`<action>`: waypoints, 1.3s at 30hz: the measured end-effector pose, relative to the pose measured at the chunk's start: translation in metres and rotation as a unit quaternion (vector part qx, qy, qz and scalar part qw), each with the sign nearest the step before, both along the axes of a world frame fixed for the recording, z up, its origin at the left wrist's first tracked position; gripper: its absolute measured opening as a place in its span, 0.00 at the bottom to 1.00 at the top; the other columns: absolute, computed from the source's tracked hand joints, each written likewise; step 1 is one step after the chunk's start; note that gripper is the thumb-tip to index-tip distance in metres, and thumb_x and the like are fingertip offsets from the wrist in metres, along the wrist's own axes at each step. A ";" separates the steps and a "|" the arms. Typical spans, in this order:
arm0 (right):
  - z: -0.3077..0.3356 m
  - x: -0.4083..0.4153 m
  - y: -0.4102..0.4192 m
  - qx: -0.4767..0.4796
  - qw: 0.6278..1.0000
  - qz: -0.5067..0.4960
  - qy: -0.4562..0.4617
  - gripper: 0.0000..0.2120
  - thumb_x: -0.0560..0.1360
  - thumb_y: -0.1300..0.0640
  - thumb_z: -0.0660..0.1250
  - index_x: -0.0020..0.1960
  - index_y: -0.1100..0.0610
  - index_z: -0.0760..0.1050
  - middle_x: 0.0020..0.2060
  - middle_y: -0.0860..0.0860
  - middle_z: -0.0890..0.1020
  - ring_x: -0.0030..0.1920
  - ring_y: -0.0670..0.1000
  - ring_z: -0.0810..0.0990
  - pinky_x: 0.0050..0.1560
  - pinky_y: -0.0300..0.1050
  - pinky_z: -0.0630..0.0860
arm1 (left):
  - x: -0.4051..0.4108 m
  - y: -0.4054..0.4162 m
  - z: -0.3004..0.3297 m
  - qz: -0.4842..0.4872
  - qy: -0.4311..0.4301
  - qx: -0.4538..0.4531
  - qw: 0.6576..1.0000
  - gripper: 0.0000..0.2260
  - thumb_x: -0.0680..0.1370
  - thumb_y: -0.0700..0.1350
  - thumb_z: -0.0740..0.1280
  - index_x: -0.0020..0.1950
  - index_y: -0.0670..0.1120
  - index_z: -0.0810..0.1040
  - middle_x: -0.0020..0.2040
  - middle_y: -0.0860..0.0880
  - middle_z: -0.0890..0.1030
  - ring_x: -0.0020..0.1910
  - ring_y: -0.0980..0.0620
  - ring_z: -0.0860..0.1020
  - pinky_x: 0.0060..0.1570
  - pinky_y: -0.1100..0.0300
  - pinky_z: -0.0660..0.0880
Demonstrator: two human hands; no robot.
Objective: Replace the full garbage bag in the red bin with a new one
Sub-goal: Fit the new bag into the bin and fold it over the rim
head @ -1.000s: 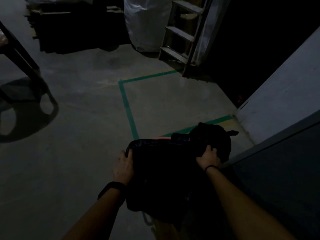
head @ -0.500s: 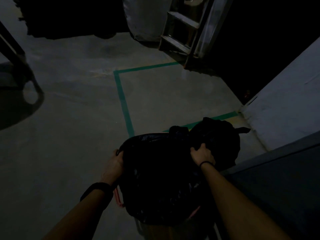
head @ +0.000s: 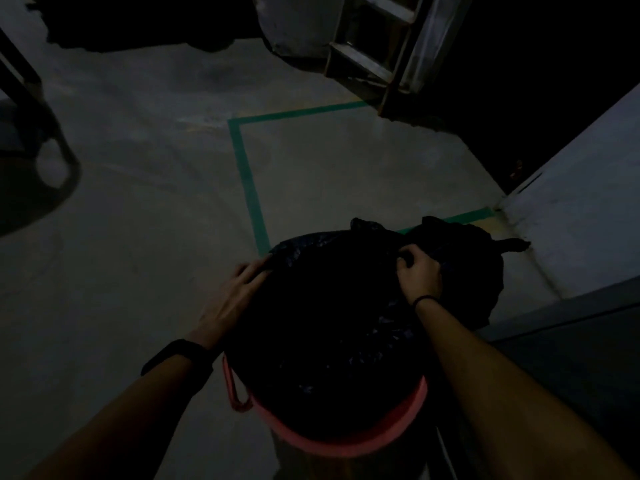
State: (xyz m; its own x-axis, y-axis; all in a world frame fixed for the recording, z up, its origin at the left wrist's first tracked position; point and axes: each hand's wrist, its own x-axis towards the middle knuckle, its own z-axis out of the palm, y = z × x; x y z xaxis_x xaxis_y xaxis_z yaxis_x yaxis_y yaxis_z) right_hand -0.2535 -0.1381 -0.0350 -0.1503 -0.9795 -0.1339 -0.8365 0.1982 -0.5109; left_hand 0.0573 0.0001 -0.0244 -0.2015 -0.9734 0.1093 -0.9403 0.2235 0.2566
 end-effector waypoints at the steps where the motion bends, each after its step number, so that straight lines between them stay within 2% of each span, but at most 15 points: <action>1: -0.002 -0.001 -0.004 -0.006 0.999 0.027 0.023 0.10 0.80 0.55 0.61 0.58 0.52 0.77 0.52 0.58 0.81 0.48 0.59 0.79 0.44 0.50 0.80 | -0.001 -0.003 0.000 -0.035 -0.010 0.006 0.999 0.22 0.80 0.51 0.54 0.64 0.39 0.76 0.69 0.40 0.74 0.60 0.44 0.69 0.57 0.56 0.70; 3: -0.004 -0.005 -0.014 0.012 0.994 0.077 0.078 0.14 0.81 0.54 0.57 0.63 0.50 0.76 0.57 0.56 0.78 0.51 0.59 0.79 0.45 0.49 0.78 | 0.005 -0.011 -0.009 -0.077 -0.049 0.032 0.995 0.21 0.78 0.48 0.57 0.66 0.39 0.75 0.70 0.41 0.73 0.61 0.45 0.70 0.57 0.58 0.71; 5: -0.005 -0.008 -0.021 0.056 0.983 0.112 0.131 0.18 0.82 0.56 0.54 0.69 0.49 0.72 0.62 0.57 0.74 0.56 0.60 0.77 0.47 0.47 0.75 | 0.015 -0.018 -0.030 -0.047 -0.054 0.077 0.994 0.21 0.75 0.44 0.63 0.68 0.40 0.75 0.71 0.43 0.72 0.57 0.42 0.76 0.48 0.55 0.80; 6: -0.007 -0.009 -0.024 0.079 0.978 0.121 0.153 0.19 0.81 0.57 0.54 0.71 0.49 0.70 0.65 0.57 0.72 0.58 0.60 0.76 0.49 0.48 0.75 | 0.020 -0.022 -0.041 -0.031 -0.055 0.112 0.992 0.22 0.75 0.42 0.66 0.69 0.40 0.74 0.72 0.42 0.70 0.55 0.40 0.79 0.44 0.53 0.82; 7: -0.009 -0.010 -0.027 0.103 0.972 0.124 0.171 0.21 0.81 0.58 0.54 0.72 0.49 0.69 0.67 0.57 0.71 0.60 0.61 0.76 0.52 0.49 0.75 | 0.021 -0.025 -0.047 -0.023 -0.052 0.138 0.989 0.23 0.75 0.40 0.66 0.70 0.40 0.72 0.74 0.41 0.68 0.54 0.39 0.80 0.44 0.51 0.81; 9: -0.012 -0.012 -0.030 0.152 0.962 0.120 0.192 0.21 0.79 0.58 0.56 0.71 0.49 0.70 0.68 0.57 0.71 0.62 0.61 0.75 0.56 0.52 0.75 | 0.020 -0.030 -0.054 -0.007 -0.042 0.149 0.988 0.24 0.78 0.40 0.62 0.74 0.39 0.65 0.77 0.39 0.59 0.62 0.40 0.78 0.56 0.51 0.77; 11: -0.017 -0.016 -0.028 0.205 0.951 0.107 0.204 0.19 0.78 0.56 0.59 0.68 0.51 0.73 0.66 0.58 0.74 0.61 0.61 0.76 0.57 0.52 0.75 | 0.015 -0.030 -0.052 0.029 -0.052 0.187 0.981 0.25 0.83 0.42 0.55 0.78 0.39 0.52 0.79 0.41 0.49 0.74 0.47 0.65 0.67 0.57 0.65; 13: -0.023 -0.024 -0.022 0.248 0.941 0.097 0.206 0.18 0.79 0.52 0.60 0.67 0.52 0.74 0.65 0.59 0.74 0.62 0.61 0.76 0.59 0.53 0.75 | 0.013 -0.030 -0.054 0.054 -0.035 0.221 0.973 0.25 0.84 0.43 0.53 0.78 0.40 0.47 0.80 0.42 0.48 0.78 0.50 0.57 0.71 0.61 0.58; 19: -0.033 -0.041 -0.021 0.291 0.935 0.118 0.166 0.19 0.78 0.55 0.60 0.69 0.49 0.73 0.71 0.61 0.69 0.65 0.64 0.73 0.67 0.59 0.71 | 0.024 -0.029 -0.061 0.047 -0.031 0.261 0.964 0.25 0.84 0.43 0.54 0.78 0.40 0.49 0.79 0.42 0.52 0.78 0.49 0.57 0.72 0.65 0.52; 22: -0.025 -0.043 -0.020 0.311 0.926 0.124 0.173 0.21 0.79 0.58 0.60 0.71 0.50 0.69 0.74 0.61 0.64 0.69 0.64 0.69 0.70 0.59 0.68 | 0.022 -0.030 -0.062 0.000 -0.062 0.280 0.958 0.23 0.84 0.43 0.55 0.78 0.38 0.55 0.78 0.42 0.57 0.76 0.46 0.60 0.71 0.62 0.55; 26: -0.026 -0.049 -0.012 0.324 0.920 0.132 0.174 0.21 0.80 0.60 0.60 0.73 0.54 0.67 0.72 0.60 0.68 0.69 0.63 0.69 0.70 0.55 0.67 | 0.023 -0.025 -0.065 -0.034 -0.085 0.282 0.955 0.21 0.84 0.47 0.55 0.77 0.44 0.60 0.77 0.45 0.62 0.74 0.47 0.65 0.69 0.61 0.59; 30: -0.028 -0.058 -0.005 0.326 0.922 0.125 0.167 0.21 0.79 0.63 0.61 0.72 0.55 0.69 0.70 0.59 0.71 0.68 0.62 0.71 0.68 0.51 0.68 | 0.023 -0.008 -0.071 -0.026 -0.066 0.293 0.954 0.21 0.84 0.47 0.56 0.76 0.44 0.62 0.76 0.45 0.64 0.72 0.46 0.67 0.69 0.58 0.62; 34: -0.025 -0.063 0.009 0.324 0.926 0.108 0.163 0.21 0.78 0.61 0.62 0.71 0.55 0.70 0.69 0.59 0.72 0.68 0.62 0.71 0.67 0.50 0.69 | 0.020 0.012 -0.075 0.081 0.038 0.332 0.939 0.23 0.83 0.44 0.57 0.78 0.43 0.56 0.77 0.43 0.63 0.73 0.45 0.66 0.68 0.59 0.62; 37: -0.021 -0.063 0.023 0.319 0.929 0.098 0.157 0.20 0.78 0.61 0.62 0.69 0.54 0.72 0.67 0.60 0.73 0.66 0.63 0.73 0.65 0.51 0.71 | 0.021 0.021 -0.076 0.128 0.055 0.339 0.930 0.27 0.82 0.45 0.60 0.78 0.42 0.55 0.76 0.40 0.61 0.74 0.43 0.64 0.70 0.56 0.63; 39: -0.019 -0.062 0.031 0.308 0.934 0.089 0.155 0.20 0.78 0.60 0.61 0.69 0.54 0.71 0.68 0.60 0.73 0.66 0.63 0.73 0.66 0.52 0.71 | 0.019 0.029 -0.075 0.137 0.062 0.327 0.933 0.26 0.81 0.43 0.62 0.77 0.39 0.57 0.74 0.37 0.65 0.70 0.39 0.68 0.68 0.53 0.66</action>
